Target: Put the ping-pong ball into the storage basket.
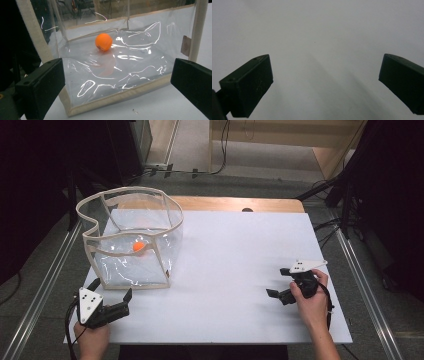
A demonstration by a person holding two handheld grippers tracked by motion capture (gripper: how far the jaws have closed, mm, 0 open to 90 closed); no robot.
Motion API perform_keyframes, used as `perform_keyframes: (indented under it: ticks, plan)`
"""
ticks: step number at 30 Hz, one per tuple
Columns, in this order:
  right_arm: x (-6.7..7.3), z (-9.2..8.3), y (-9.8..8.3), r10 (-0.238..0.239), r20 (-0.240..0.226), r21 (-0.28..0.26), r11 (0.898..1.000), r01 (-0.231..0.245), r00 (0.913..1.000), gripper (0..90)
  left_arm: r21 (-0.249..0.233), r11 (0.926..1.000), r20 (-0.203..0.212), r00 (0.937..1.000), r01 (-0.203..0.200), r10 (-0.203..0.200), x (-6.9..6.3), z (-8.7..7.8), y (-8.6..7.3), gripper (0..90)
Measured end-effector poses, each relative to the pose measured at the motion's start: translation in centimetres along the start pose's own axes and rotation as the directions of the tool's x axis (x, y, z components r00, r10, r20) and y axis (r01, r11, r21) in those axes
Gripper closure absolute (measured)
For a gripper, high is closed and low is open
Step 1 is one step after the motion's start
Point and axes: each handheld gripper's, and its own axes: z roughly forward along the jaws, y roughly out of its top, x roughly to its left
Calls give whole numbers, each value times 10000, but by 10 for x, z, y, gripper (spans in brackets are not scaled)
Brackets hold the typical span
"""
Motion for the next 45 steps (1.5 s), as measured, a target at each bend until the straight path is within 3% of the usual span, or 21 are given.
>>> perform_keyframes:
  ticks: [17, 45]
  plan:
    - [-5, -18, -23, 509, 145, -461, 9977, -502, 9986, 0, 4, 10000, -6, 10000, -8, 8, 0, 0, 0, 0]
    - [-10, -43, -55, 921, 283, -1167, 9892, -882, 9954, 0, 10, 10000, 0, 10000, -27, 27, 0, 0, 0, 0]
